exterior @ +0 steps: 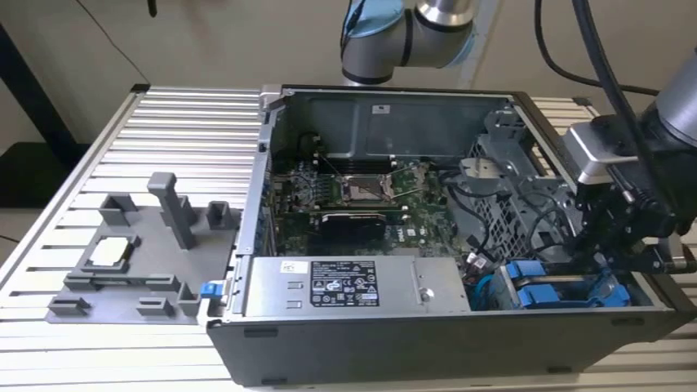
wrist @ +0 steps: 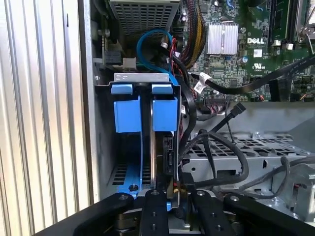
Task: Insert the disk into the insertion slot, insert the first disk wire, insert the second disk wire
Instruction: 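Insert the first disk wire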
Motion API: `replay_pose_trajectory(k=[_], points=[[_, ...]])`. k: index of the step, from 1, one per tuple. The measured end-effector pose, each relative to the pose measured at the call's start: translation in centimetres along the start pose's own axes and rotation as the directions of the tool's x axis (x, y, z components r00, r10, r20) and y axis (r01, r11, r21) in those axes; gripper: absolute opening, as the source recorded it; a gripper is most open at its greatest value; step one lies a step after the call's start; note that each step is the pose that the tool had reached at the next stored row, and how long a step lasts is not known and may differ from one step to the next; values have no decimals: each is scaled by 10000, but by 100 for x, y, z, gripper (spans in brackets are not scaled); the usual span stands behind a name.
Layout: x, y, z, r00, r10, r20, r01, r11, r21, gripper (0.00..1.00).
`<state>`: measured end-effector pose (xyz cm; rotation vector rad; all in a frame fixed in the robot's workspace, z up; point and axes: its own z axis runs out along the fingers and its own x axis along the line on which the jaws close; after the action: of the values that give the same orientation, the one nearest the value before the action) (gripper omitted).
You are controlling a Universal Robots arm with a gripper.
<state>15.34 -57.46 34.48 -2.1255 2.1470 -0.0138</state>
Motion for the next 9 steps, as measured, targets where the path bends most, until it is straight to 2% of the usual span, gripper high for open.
replay_pose_trajectory(k=[4,9], points=[[-8,-9,-104,10000,4,37,-4,10000,0,27],[-23,-25,-281,10000,3,50,-3,10000,-2,27]])
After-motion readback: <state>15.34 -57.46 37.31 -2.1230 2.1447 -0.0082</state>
